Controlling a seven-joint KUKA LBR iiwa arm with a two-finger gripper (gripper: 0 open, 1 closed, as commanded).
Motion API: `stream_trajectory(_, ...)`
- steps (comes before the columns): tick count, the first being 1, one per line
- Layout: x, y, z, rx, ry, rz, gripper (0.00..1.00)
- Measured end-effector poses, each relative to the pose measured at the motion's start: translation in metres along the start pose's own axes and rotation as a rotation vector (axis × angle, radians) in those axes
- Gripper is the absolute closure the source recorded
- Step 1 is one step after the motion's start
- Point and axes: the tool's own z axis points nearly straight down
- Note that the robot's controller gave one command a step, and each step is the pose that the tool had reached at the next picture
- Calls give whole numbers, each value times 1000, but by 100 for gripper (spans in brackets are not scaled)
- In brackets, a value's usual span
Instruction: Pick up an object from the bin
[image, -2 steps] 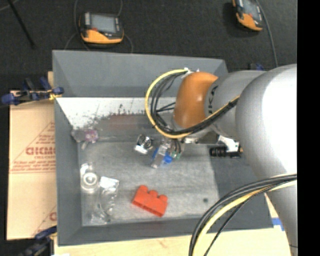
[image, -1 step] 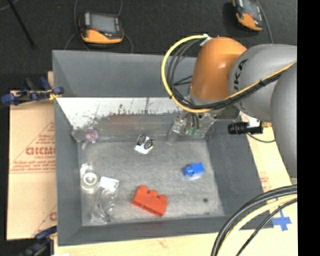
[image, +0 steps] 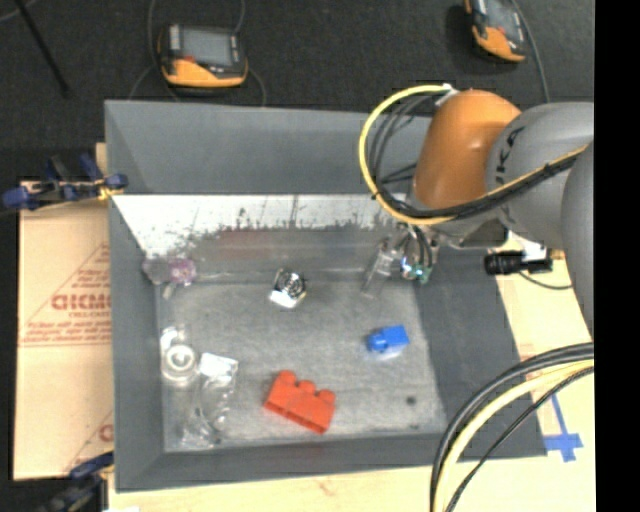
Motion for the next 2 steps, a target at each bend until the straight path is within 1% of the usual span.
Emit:
stream_trajectory(1,29,3,-50,-3,-4,-21,100)
stream_trajectory(2,17,-57,-19,-1,2,42,100)
